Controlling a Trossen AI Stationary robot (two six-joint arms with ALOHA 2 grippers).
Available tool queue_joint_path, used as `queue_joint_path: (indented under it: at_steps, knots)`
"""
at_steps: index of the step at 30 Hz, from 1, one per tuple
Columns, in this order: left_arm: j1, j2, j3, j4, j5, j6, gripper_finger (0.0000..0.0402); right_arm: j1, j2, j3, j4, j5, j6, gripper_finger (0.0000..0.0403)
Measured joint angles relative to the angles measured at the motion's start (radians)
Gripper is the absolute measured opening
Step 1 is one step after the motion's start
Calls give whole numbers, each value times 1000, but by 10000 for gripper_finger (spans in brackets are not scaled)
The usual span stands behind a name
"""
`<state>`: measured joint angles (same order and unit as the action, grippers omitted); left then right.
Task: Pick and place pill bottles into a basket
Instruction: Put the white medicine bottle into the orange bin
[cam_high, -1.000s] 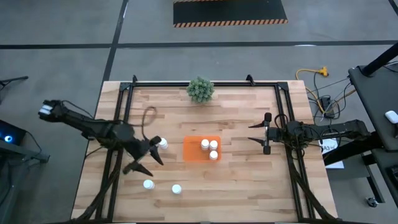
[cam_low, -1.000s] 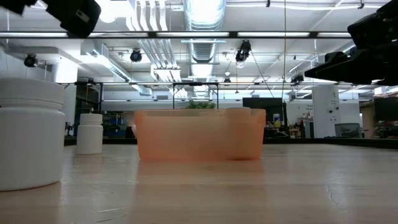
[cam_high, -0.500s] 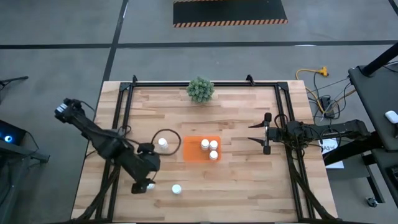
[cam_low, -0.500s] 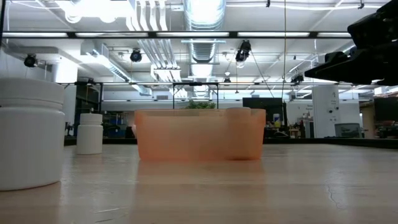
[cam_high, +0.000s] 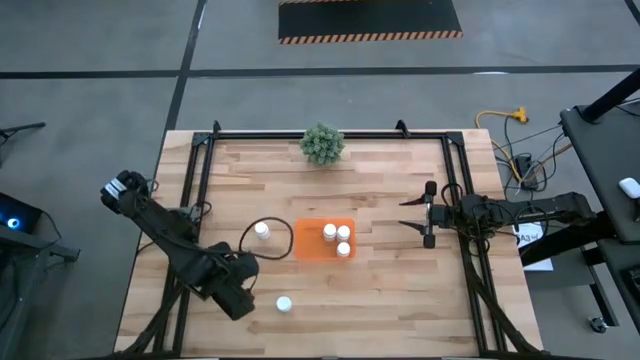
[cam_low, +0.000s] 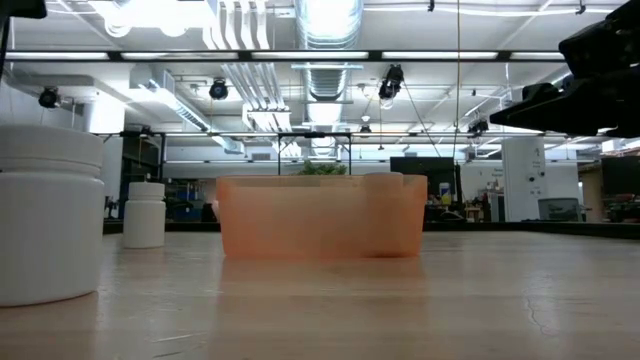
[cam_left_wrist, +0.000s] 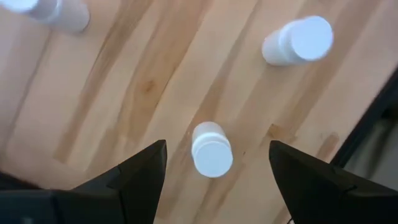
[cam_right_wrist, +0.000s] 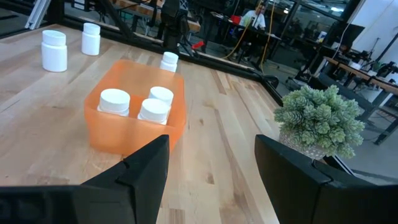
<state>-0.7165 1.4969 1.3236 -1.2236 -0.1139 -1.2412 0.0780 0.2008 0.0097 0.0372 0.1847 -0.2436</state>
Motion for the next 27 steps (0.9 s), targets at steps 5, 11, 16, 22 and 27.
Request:
queue_joint_path:
  at_steps: [5,11,16,22,27]
  knots:
    - [-9,23,0,1,8,-166,265,0,0,0,0,1,0,226]
    - [-25,19,-4,2,75,-373,265,0,0,0,0,0,0,226]
    - [-46,21,-4,2,86,-542,265,0,0,0,0,0,0,226]
    - [-50,21,-9,5,83,-690,265,0,0,0,0,0,0,226]
    - [-52,22,-22,10,84,-774,265,0,0,0,0,0,0,226]
